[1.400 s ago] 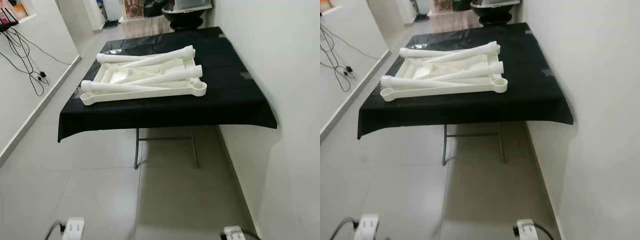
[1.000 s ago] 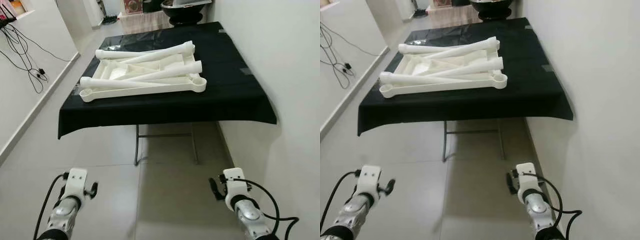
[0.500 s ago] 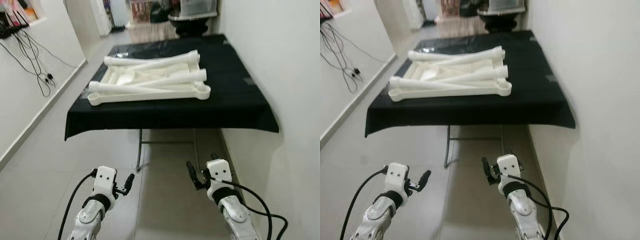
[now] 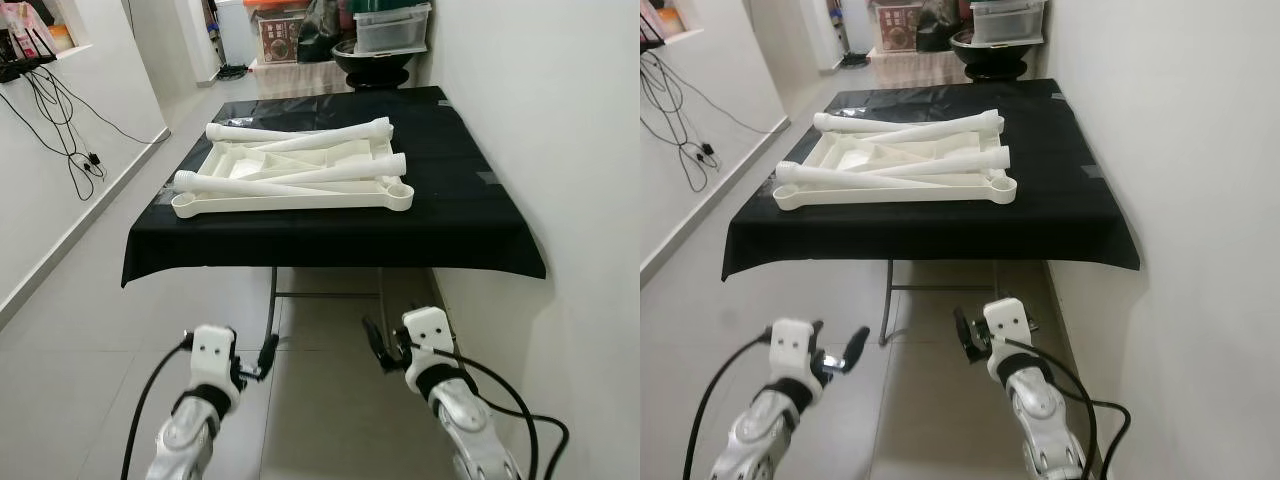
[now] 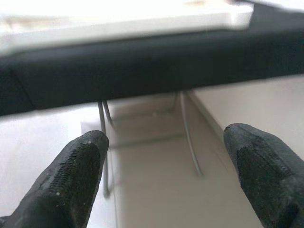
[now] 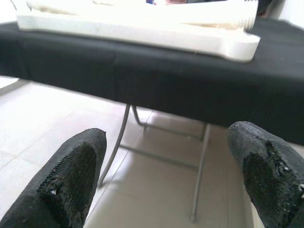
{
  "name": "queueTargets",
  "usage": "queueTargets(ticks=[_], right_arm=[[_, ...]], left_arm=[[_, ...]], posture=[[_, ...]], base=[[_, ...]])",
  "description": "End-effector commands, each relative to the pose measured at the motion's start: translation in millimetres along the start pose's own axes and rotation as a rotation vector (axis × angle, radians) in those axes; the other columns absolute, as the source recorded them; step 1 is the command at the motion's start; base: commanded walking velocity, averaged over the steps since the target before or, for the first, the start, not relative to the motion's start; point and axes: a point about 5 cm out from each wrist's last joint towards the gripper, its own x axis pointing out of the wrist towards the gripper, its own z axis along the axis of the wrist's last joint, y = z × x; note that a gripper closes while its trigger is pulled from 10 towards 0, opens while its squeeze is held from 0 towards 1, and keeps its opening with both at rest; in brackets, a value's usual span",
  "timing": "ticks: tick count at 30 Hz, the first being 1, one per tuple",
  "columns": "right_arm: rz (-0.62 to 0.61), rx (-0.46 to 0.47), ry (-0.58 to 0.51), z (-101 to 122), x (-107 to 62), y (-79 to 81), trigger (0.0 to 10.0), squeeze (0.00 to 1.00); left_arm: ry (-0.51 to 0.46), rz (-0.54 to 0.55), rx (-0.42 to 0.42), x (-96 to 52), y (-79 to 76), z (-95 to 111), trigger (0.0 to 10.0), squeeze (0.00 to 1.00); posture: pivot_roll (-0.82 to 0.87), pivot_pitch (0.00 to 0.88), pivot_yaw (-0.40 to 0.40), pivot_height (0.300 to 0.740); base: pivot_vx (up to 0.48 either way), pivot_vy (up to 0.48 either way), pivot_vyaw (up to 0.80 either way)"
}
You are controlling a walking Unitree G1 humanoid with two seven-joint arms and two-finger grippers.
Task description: Building children table
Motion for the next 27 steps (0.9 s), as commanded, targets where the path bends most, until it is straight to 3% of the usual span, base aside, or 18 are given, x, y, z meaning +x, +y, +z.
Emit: queueTargets(ticks=[1, 11, 22, 27], right_arm=[[-0.019, 0.037, 0.011, 0, 3.8, -1.5, 10.0, 0.0], [-0.032, 0.118, 0.001, 4, 9.9, -5.7, 10.0, 0.0], [-0.059, 0.122, -0.013, 9, 15.5, -12.8, 10.0, 0.0], [-0.01, 0.115, -0.071, 23, 20.0, -11.4, 10.0, 0.0]], left_arm=[[0.005, 0.019, 0.005, -0.5, 7.8, 3, 10.0, 0.0], [0.025, -0.012, 0.01, 1.2, 0.5, 5, 10.0, 0.0], [-0.011, -0.071, 0.025, 9.6, -4.7, 20, 10.0, 0.0], [-0.026, -0.088, 0.019, 13.0, -7.8, 27, 10.0, 0.0]], posture=[[-0.02, 0.0, 0.091, 0.74], [-0.01, 0.0, 0.113, 0.74], [-0.01, 0.0, 0.119, 0.74], [-0.02, 0.0, 0.125, 0.74]], base=[[0.0, 0.0, 0.0], [0.273, 0.0, 0.16], [0.299, 0.0, 0.07], [0.3, 0.0, 0.0]])
